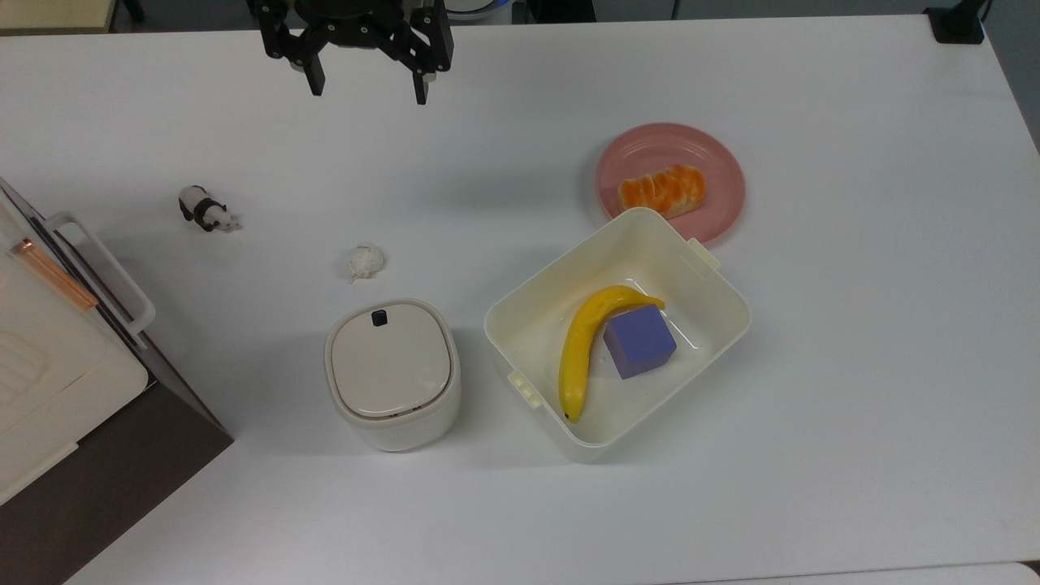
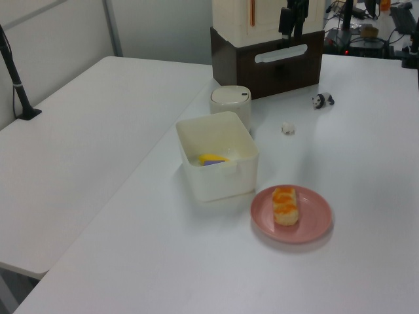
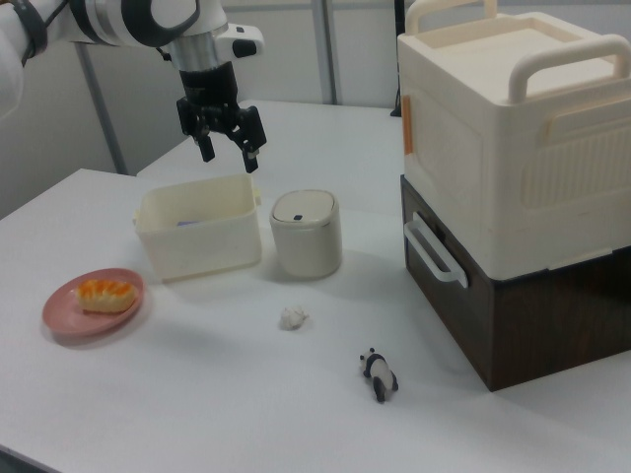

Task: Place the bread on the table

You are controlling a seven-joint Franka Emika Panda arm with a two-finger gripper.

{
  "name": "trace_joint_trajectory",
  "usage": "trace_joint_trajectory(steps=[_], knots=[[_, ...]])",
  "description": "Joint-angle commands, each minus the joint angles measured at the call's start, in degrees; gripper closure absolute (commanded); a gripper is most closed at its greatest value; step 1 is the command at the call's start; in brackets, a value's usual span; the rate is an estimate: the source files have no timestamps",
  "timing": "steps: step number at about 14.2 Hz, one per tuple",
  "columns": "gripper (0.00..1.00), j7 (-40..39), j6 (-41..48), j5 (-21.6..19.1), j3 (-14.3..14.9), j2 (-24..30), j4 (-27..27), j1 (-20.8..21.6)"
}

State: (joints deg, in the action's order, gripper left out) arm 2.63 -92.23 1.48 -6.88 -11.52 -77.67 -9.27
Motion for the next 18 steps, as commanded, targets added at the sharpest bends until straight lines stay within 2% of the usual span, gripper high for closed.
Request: trace_joint_trajectory(steps=[1, 18], knots=[[0.00, -1.49, 1.26, -0.16, 1.25, 1.50, -1.52, 0.92], [0.00, -4.91, 2.14, -0.16, 0.73, 1.41, -2.13, 1.36]])
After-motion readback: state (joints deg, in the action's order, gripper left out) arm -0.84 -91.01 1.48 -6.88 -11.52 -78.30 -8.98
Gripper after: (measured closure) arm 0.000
